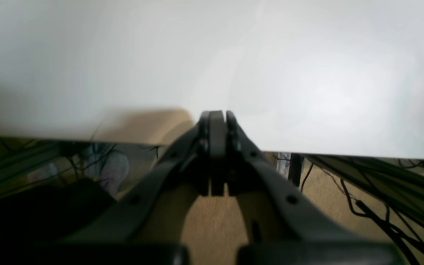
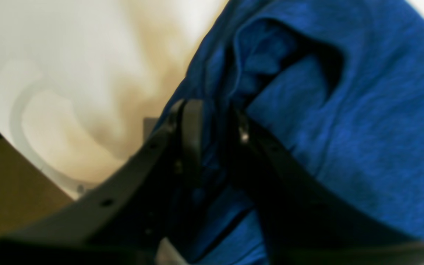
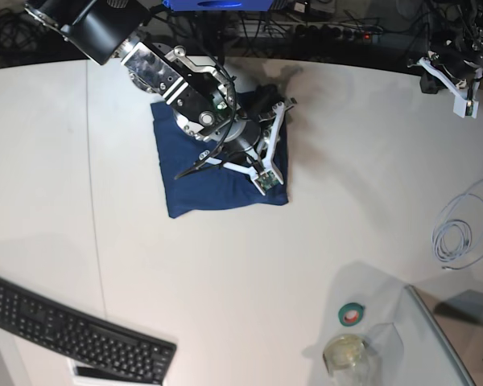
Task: Layout the t-shirt on the table in an organized manner, then fold the t-shirt properly
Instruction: 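Press and tuck the folded layers with the right gripper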
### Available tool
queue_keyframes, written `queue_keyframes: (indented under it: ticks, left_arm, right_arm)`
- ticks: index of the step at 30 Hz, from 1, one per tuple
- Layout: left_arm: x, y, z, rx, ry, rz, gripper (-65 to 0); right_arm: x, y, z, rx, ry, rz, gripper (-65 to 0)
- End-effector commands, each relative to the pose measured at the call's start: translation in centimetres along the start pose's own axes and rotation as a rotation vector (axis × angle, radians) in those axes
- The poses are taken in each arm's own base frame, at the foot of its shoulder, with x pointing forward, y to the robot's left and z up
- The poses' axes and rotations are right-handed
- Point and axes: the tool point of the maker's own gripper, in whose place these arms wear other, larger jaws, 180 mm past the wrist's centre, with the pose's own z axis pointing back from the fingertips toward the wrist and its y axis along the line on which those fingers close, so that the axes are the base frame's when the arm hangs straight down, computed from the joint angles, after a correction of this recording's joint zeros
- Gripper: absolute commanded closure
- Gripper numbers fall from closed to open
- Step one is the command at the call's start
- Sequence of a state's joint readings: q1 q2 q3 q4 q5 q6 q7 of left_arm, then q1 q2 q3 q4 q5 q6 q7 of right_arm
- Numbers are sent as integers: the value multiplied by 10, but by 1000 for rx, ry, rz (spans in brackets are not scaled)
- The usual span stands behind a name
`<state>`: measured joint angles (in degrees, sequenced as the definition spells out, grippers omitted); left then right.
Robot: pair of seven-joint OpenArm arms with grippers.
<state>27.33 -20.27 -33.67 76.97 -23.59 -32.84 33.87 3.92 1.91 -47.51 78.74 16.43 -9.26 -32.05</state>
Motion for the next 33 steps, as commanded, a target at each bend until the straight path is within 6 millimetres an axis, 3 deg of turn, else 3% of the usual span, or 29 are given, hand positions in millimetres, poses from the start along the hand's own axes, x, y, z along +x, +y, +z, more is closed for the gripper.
queue_keyframes:
  ticks: [1, 2, 9, 14, 18, 28, 33]
  left_arm:
    - [10, 7, 5, 14, -27, -16, 0]
    - [11, 7, 6, 14, -29, -18, 0]
    - [12, 7, 6, 14, -30, -19, 0]
    - [12, 6, 6, 13, -32, -20, 0]
    - [12, 6, 6, 13, -30, -20, 0]
    - [12, 6, 5, 12, -31, -21, 0]
    - [19, 4, 1, 7, -40, -21, 0]
  right_arm:
    - [22, 3, 3, 7, -62, 3, -24]
    - [23, 3, 3, 7, -64, 6, -2]
    - [40, 12, 3, 23, -94, 3, -2]
    - [64, 28, 3, 52, -134, -2, -2]
    - [69, 35, -5, 58, -126, -6, -2]
    - [55, 25, -28, 23, -79, -3, -3]
    - [64, 26, -29, 23, -112, -4, -2]
